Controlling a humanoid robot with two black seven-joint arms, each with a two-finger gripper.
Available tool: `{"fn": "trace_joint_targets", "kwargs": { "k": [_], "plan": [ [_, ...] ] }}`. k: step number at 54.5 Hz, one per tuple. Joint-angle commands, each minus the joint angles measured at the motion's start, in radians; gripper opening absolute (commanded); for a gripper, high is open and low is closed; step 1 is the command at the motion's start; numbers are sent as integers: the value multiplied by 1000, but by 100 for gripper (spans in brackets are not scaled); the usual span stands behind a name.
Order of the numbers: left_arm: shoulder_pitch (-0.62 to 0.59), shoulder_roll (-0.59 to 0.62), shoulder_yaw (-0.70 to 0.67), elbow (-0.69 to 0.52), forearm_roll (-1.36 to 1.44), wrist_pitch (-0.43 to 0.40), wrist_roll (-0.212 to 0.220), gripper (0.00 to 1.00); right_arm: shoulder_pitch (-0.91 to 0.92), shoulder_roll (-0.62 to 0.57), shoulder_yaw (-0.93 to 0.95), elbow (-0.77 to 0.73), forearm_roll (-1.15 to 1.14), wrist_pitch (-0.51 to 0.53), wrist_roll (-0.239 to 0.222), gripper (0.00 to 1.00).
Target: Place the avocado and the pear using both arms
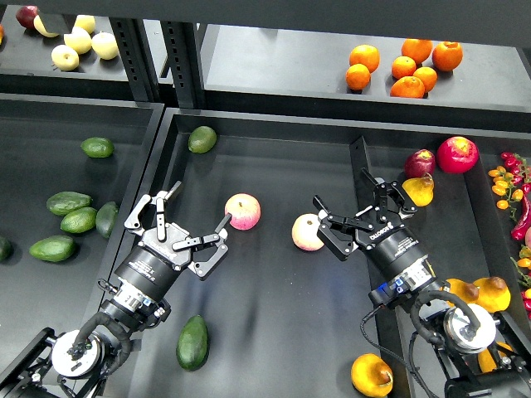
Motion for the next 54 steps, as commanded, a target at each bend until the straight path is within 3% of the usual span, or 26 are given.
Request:
{"fn": "trace_joint_targets", "kwargs": {
  "k": [1,54],
  "plan": [
    [0,0,-4,-7,0,0,5,99,0,0,1,3,0,4,0,100],
    [-2,0,-39,6,-8,0,17,100,0,0,1,5,0,5,0,100]
  ]
}}
